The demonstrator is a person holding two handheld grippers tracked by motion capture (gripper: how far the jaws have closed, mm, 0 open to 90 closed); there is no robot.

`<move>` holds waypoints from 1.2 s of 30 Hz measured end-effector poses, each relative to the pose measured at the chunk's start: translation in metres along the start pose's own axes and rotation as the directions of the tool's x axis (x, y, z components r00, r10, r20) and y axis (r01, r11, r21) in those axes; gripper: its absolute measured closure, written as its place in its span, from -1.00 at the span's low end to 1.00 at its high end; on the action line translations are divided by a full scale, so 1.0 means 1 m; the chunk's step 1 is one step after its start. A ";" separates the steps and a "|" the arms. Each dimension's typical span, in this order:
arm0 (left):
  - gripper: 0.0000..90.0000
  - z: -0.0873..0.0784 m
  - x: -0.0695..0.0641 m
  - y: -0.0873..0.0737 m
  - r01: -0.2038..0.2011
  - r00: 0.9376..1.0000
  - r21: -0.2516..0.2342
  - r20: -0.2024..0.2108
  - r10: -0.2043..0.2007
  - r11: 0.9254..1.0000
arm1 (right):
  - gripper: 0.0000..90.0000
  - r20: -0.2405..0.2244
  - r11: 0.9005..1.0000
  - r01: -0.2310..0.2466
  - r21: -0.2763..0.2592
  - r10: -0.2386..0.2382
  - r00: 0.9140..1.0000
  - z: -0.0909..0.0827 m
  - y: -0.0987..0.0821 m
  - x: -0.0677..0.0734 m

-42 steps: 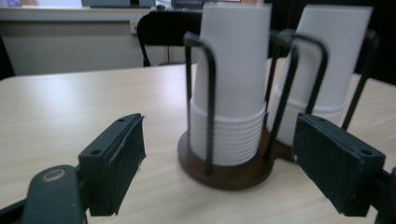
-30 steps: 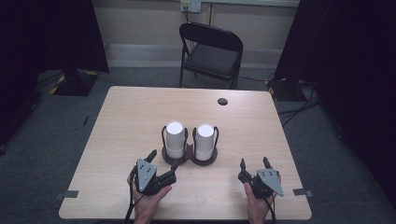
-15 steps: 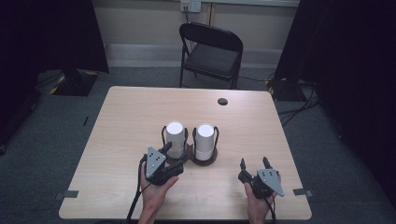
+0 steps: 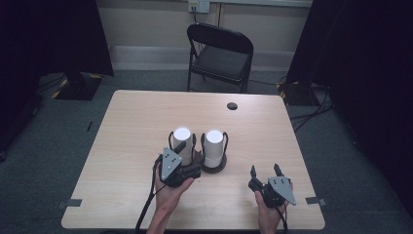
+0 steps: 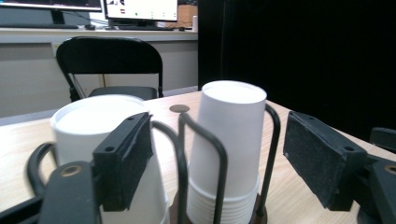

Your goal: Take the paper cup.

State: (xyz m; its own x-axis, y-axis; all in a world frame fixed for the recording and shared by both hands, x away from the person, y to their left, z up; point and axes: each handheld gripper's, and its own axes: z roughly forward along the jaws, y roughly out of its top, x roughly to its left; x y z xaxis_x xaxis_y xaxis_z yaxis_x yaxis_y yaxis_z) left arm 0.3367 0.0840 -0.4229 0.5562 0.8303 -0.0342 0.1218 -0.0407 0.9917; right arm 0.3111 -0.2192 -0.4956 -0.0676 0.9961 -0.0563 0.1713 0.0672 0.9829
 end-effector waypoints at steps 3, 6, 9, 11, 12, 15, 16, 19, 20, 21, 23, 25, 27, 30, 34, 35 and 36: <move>-0.49 0.006 -0.002 0.005 0.009 1.000 0.023 -0.002 -0.009 1.000 | -0.56 0.001 1.000 0.001 0.001 -0.001 1.000 0.000 0.000 0.000; -0.51 0.009 -0.006 0.011 -0.022 1.000 0.017 0.008 0.022 1.000 | -0.56 0.000 1.000 0.008 -0.001 -0.008 1.000 0.000 0.000 0.000; -0.52 0.015 -0.007 0.016 -0.048 0.999 0.018 0.018 0.048 0.999 | -0.56 -0.001 1.000 0.005 0.000 -0.005 1.000 0.000 0.000 0.000; -0.53 0.020 -0.007 0.017 -0.054 0.998 0.022 0.030 0.053 0.998 | -0.56 0.000 1.000 0.002 0.000 -0.002 1.000 0.000 0.000 0.000; -0.54 0.022 -0.007 0.017 -0.055 0.998 0.023 0.033 0.054 0.998 | -0.56 -0.002 1.000 0.001 -0.002 -0.001 1.000 0.000 0.000 0.000; -0.52 0.029 -0.005 0.020 -0.042 0.999 0.032 0.037 0.041 0.999 | -0.56 -0.004 1.000 0.000 -0.001 0.000 1.000 0.000 0.000 0.000; -0.51 0.031 -0.005 0.021 -0.038 0.998 0.029 0.042 0.037 0.999 | -0.56 -0.004 1.000 0.000 -0.001 0.000 1.000 0.000 0.000 0.000; -0.51 0.037 -0.005 0.024 -0.035 0.998 0.032 0.056 0.033 0.999 | -0.56 -0.004 1.000 0.001 -0.001 -0.001 1.000 0.000 0.000 0.000; -0.51 0.039 -0.005 0.024 -0.040 0.998 0.036 0.055 0.038 0.999 | -0.56 -0.004 1.000 0.001 0.002 -0.001 1.000 0.000 0.000 0.000; -0.51 0.039 -0.005 0.024 -0.040 0.998 0.036 0.055 0.038 0.999 | -0.56 -0.007 1.000 -0.001 0.001 0.001 1.000 0.000 0.000 0.000; -0.51 0.046 -0.006 0.023 -0.064 0.996 0.054 0.057 0.061 0.996 | -0.56 -0.007 1.000 0.000 0.000 0.000 1.000 0.000 0.000 0.000; -0.51 0.049 -0.007 0.023 -0.072 0.996 0.068 0.062 0.067 0.995 | -0.56 -0.008 1.000 0.001 -0.001 -0.001 1.000 0.000 0.000 0.000; -0.48 0.051 -0.008 0.024 -0.074 0.996 0.064 0.061 0.070 0.995 | -0.56 -0.009 1.000 0.000 -0.001 0.000 1.000 0.000 0.000 0.000; -0.47 0.053 -0.009 0.026 -0.077 0.995 0.061 0.063 0.073 0.995 | -0.56 -0.009 1.000 0.002 -0.001 -0.002 1.000 0.000 0.000 0.000; -0.46 0.061 -0.011 0.026 -0.077 0.995 0.085 0.071 0.071 0.993 | -0.56 -0.009 1.000 0.002 -0.001 -0.002 1.000 0.000 0.000 0.000; -0.47 0.062 -0.012 0.026 -0.095 0.994 0.083 0.065 0.089 0.992 | -0.56 -0.009 1.000 0.003 0.000 -0.003 1.000 0.000 0.000 0.000; -0.47 0.063 -0.013 0.026 -0.092 0.994 0.086 0.070 0.086 0.992 | -0.56 -0.010 1.000 0.003 -0.001 -0.003 1.000 0.000 0.000 0.000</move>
State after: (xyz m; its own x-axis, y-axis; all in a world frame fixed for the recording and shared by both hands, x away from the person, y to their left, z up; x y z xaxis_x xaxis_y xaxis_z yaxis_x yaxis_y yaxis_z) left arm 0.3845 0.0374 -0.4044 0.6211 0.7826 0.0424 0.1404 -0.1643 0.9764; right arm 0.3110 -0.2192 -0.4955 -0.0782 0.9953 -0.0574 0.1703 0.0701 0.9829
